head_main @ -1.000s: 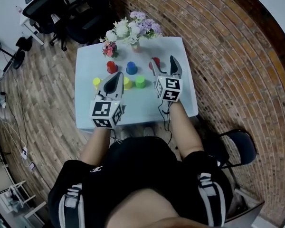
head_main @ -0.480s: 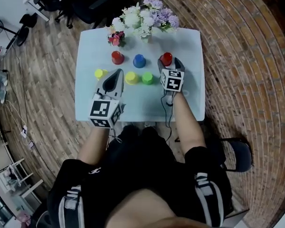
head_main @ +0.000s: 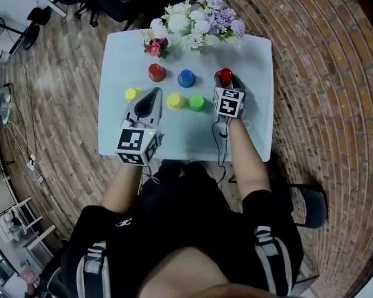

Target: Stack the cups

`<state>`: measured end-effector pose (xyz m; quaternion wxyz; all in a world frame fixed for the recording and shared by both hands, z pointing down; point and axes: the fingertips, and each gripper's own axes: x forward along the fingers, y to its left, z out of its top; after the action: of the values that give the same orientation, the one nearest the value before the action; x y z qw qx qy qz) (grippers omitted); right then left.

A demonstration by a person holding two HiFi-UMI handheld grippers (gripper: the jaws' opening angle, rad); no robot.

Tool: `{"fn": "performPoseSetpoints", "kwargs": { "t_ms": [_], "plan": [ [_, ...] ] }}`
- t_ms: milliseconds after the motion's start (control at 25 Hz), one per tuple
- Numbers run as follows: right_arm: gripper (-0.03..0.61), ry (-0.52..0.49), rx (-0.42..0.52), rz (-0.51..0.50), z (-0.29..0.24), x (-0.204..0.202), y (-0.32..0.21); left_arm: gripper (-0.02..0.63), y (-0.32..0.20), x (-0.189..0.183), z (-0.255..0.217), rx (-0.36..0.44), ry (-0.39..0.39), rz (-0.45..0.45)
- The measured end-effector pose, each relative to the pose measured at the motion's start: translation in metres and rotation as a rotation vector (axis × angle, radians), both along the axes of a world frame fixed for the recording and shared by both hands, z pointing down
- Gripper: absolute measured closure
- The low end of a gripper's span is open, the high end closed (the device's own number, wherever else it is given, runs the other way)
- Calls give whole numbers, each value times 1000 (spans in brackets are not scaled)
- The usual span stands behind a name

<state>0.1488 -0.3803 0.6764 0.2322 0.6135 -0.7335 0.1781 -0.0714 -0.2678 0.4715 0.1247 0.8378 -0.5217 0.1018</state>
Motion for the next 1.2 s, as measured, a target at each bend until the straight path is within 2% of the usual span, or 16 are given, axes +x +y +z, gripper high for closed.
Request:
{"fn": "performPoseSetpoints", "kwargs": {
  "t_ms": [200, 400, 760, 1200],
  "plan": [
    [348, -1, 61, -10, -28, -2, 6, 611, -1, 1, -3, 16, -6, 10],
    [350, -24, 86, -24, -48, -6, 34, 611, 4, 5, -13, 31, 17, 12],
    [350, -21, 21, -51, -21, -16, 96, 611, 25, 10, -15, 40, 29, 24],
    [350, 13, -41, -72, 11, -27, 123, 611, 47, -1, -11, 34, 21, 6]
  ]
}}
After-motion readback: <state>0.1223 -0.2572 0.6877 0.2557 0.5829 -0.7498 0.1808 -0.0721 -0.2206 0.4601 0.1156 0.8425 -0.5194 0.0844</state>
